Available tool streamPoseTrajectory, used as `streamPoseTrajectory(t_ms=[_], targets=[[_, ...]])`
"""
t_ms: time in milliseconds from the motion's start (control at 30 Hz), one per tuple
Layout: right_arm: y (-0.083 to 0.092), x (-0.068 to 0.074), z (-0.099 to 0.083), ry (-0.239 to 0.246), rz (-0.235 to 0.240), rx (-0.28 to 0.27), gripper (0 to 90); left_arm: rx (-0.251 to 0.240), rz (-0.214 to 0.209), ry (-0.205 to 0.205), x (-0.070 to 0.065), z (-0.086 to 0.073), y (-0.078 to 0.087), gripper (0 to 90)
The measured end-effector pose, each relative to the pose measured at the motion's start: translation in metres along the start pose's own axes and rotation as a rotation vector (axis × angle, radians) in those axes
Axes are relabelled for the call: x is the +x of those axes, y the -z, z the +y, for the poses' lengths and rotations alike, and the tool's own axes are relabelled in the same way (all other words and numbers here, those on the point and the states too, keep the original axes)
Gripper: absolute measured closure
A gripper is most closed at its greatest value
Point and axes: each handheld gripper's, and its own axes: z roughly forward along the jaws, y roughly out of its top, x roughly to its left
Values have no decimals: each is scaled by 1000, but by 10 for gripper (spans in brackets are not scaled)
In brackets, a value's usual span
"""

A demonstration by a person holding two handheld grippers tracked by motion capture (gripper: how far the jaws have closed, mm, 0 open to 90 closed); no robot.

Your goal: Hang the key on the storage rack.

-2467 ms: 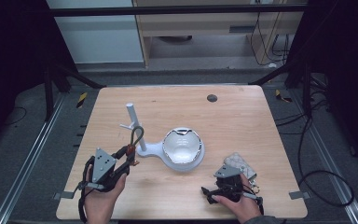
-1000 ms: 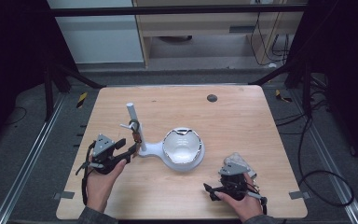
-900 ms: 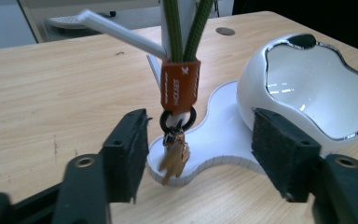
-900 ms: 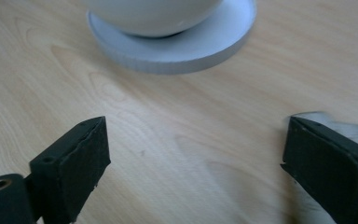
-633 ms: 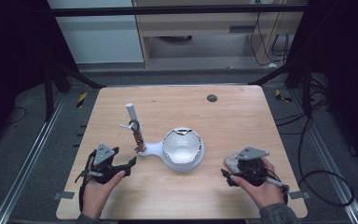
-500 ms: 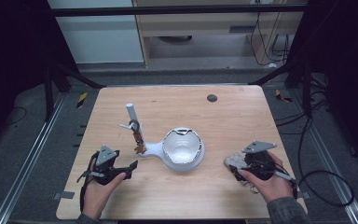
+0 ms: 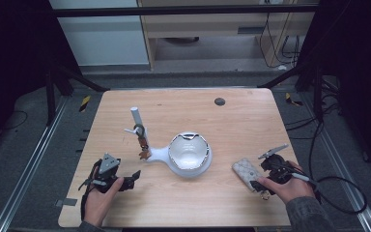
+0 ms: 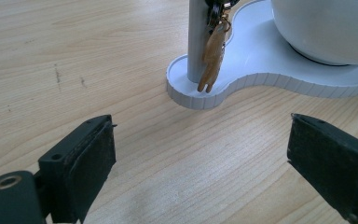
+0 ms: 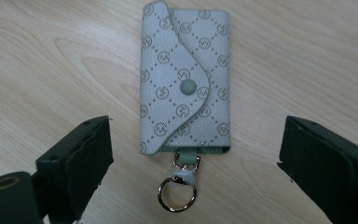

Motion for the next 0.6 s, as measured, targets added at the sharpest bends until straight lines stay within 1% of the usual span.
streamPoseTrajectory(t_ms=[67,100,133,167,200,233,300,333,467,500,533,567,600], targets=[[-4,-1,2,4,18,20,84,-1,-8,-14,1,0,0,73],[-7,0,4,7,19,47,121,3,-7,-14,1,0,0,73],[-7,0,4,7,19,47,121,7,-6,-7,2,-1,-1,73],[-12,2,7,8,13,57,125,16,-11,-2,4,-2,-2,73],[-12,2,7,8,13,57,125,16,-11,-2,4,-2,-2,73],[-17,4,9,10,20,71,121,21,-13,0,5,-3,-2,74],[-19,6,10,11,19,77,118,30,-16,-1,6,-4,-3,74],[-23,8,13,18,0,91,124,29,-16,3,6,-4,-3,76],[-25,8,16,11,-9,101,115,31,-17,12,8,-4,-3,78],[-26,6,16,-1,-7,109,108,31,-17,14,8,-4,-3,78],[-26,6,16,-1,-7,109,108,33,-19,18,9,-5,-3,78],[-29,4,16,-5,10,124,96,36,-19,23,10,-5,-3,78],[-29,4,16,-5,10,124,96,36,-19,23,10,-5,-3,79]])
